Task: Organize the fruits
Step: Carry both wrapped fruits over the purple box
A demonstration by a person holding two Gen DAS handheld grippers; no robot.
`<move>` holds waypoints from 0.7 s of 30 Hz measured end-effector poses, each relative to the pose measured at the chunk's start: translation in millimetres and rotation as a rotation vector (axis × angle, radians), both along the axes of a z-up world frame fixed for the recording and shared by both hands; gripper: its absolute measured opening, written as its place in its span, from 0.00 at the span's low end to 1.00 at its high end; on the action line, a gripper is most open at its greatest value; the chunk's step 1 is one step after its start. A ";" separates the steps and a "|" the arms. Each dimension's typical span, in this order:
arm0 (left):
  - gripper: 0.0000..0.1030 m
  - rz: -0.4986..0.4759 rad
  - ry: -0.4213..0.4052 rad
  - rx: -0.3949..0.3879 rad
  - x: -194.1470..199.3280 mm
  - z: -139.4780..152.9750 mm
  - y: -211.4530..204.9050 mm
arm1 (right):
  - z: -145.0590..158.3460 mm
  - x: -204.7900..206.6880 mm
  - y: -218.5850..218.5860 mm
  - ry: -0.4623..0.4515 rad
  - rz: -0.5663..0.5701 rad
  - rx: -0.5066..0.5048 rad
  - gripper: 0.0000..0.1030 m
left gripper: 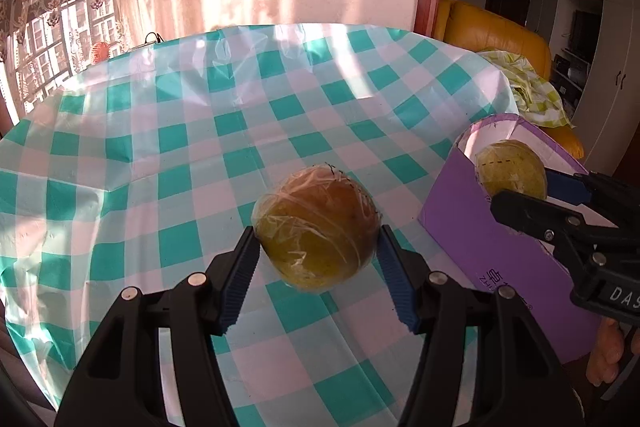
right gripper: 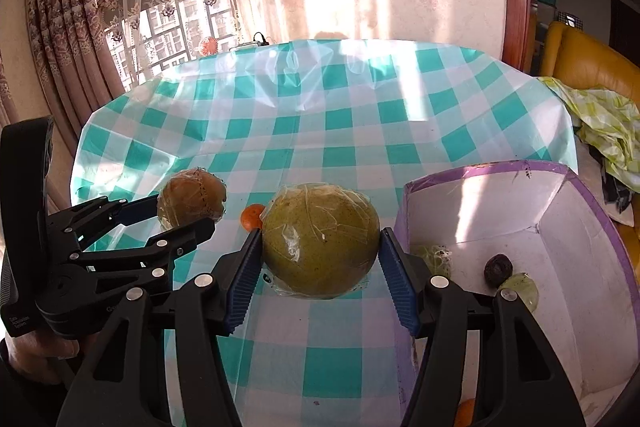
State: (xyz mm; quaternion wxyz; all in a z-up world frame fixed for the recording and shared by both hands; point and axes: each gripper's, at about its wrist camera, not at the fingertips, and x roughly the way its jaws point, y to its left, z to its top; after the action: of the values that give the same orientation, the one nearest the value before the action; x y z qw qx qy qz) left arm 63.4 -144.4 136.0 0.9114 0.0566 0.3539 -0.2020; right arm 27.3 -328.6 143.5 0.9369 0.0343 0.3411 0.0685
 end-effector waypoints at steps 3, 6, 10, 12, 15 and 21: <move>0.58 -0.051 -0.010 -0.002 -2.9 4.2 -24.5 | 1.6 -1.4 -19.5 -0.002 -0.041 -0.004 0.56; 0.58 -0.106 -0.016 -0.005 -5.6 7.4 -49.6 | 4.7 -4.0 -38.6 -0.009 -0.084 -0.016 0.56; 0.58 -0.174 -0.021 -0.009 -11.5 9.9 -81.9 | 6.4 -6.4 -63.6 -0.016 -0.153 -0.054 0.56; 0.58 -0.205 -0.023 -0.008 -14.6 10.8 -97.3 | 5.3 -6.3 -75.7 -0.012 -0.187 -0.075 0.56; 0.58 -0.247 -0.027 -0.003 -18.6 10.8 -118.4 | 3.5 -7.4 -91.8 -0.007 -0.233 -0.111 0.56; 0.58 -0.316 -0.025 0.017 -26.8 4.5 -153.9 | -5.7 -9.7 -120.0 0.020 -0.313 -0.165 0.56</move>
State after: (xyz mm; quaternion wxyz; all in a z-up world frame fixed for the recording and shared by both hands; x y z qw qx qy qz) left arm 36.5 -298.4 140.4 0.8722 0.1216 0.3309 -0.3392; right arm 17.6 -448.6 137.7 0.9324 0.0108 0.3452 -0.1067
